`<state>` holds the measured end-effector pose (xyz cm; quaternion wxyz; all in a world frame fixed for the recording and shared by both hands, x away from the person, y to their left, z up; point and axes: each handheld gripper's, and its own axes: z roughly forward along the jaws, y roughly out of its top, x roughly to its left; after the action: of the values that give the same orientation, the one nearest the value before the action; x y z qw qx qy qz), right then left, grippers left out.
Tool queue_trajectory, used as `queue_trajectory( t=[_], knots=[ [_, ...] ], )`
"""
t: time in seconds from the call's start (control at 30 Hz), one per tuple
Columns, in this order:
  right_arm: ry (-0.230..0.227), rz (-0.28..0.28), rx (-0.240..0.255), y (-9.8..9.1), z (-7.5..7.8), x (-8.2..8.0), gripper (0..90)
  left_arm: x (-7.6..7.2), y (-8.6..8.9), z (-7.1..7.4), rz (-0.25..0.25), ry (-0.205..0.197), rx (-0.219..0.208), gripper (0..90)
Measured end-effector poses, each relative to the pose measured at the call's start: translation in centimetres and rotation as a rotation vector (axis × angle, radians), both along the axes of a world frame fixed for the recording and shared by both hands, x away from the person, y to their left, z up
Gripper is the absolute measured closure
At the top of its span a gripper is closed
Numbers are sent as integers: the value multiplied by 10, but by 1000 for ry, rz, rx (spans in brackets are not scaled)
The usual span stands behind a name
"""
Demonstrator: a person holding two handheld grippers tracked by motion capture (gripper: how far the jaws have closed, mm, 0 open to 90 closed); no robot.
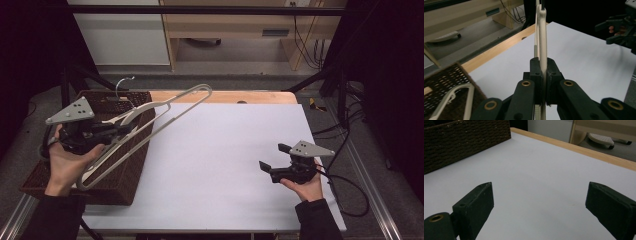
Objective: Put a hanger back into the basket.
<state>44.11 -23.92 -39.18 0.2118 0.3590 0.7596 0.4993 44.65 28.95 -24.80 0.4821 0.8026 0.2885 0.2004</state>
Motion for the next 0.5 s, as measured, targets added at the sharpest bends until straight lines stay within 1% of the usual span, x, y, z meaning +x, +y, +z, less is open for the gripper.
queue_trajectory(
  t=[0.07, 0.17, 0.23, 0.4, 0.5],
  knots=[
    [3, -1, 0, 0, 0, 0, 81, 5, 9, -1, 16, 3, 6, 860],
    [0, -2, -5, 0, -1, 1, 79, 15, 26, -5, 42, 12, 6, 860],
    [1, -3, -4, 0, -1, 1, 78, 20, 36, -8, 56, 12, 10, 860],
    [6, -7, -4, 0, -2, 2, 76, 34, 60, -16, 105, 36, 10, 860],
    [8, -10, -2, 0, -3, 2, 74, 39, 73, -21, 130, 46, 19, 860]
  ],
)
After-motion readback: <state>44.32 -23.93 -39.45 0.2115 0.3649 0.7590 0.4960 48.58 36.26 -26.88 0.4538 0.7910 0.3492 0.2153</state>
